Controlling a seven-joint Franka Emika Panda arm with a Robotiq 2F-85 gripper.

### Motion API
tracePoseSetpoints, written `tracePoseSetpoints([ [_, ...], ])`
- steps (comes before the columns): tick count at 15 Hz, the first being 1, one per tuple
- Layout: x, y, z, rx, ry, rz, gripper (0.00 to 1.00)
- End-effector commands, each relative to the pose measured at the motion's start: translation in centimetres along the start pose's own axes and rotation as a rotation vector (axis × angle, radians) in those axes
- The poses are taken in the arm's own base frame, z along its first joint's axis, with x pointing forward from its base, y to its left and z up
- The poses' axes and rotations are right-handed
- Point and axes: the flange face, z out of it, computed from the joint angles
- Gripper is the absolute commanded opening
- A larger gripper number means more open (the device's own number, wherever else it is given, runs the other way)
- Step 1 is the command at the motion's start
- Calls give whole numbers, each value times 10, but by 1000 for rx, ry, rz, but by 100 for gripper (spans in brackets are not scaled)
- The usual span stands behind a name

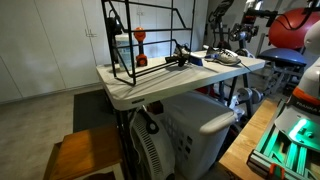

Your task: Move the shoe on the right forward

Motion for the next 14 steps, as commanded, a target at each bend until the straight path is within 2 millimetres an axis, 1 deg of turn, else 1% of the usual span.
tracePoseSetpoints([
  [1,-4,-26,-19,-51,25,-193,100],
  [3,-5,-40,-31,-56,46,-303,100],
  [6,-6,-55,-44,-39,69,-466,100],
  [8,-7,-60,-49,-26,69,-580,100],
  [10,-8,-62,-49,-13,77,-688,100],
  [11,-9,-61,-48,21,71,-720,100],
  [12,-4,-62,-48,-24,81,-645,100],
  [14,-5,-61,-48,-5,79,-689,100],
])
